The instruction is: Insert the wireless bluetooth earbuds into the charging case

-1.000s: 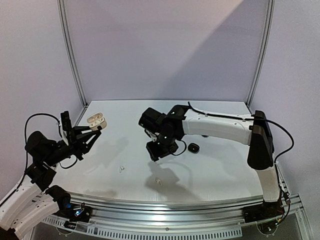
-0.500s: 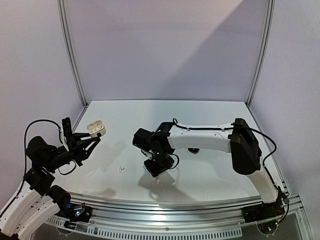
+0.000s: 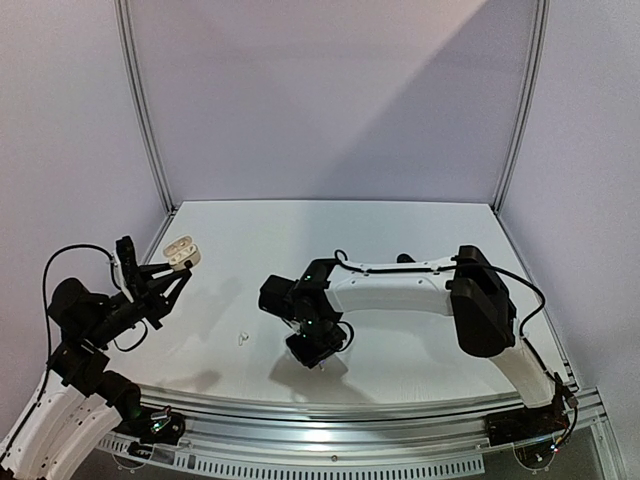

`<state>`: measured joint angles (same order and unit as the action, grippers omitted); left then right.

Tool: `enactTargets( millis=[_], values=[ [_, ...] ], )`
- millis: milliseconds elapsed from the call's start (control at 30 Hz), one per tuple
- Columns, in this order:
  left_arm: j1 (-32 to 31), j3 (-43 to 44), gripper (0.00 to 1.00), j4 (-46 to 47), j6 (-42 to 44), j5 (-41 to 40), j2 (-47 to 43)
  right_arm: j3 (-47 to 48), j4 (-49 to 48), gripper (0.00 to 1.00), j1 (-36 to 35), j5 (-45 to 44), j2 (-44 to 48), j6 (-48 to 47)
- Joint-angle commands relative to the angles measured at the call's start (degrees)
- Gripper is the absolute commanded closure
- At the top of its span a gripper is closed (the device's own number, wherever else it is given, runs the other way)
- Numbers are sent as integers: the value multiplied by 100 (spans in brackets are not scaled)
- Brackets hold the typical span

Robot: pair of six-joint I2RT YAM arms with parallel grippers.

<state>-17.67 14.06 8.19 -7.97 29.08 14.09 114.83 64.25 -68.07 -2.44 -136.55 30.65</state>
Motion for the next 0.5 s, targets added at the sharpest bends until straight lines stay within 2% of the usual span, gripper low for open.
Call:
enactTargets(
  millis=[0, 467],
  values=[
    [251, -43, 100, -62, 88, -24, -104, 108, 262, 65, -17, -72, -170, 51],
    [267, -117, 100, 18, 134, 45, -134, 525, 373, 77, -69, -153, -358, -65]
  ],
)
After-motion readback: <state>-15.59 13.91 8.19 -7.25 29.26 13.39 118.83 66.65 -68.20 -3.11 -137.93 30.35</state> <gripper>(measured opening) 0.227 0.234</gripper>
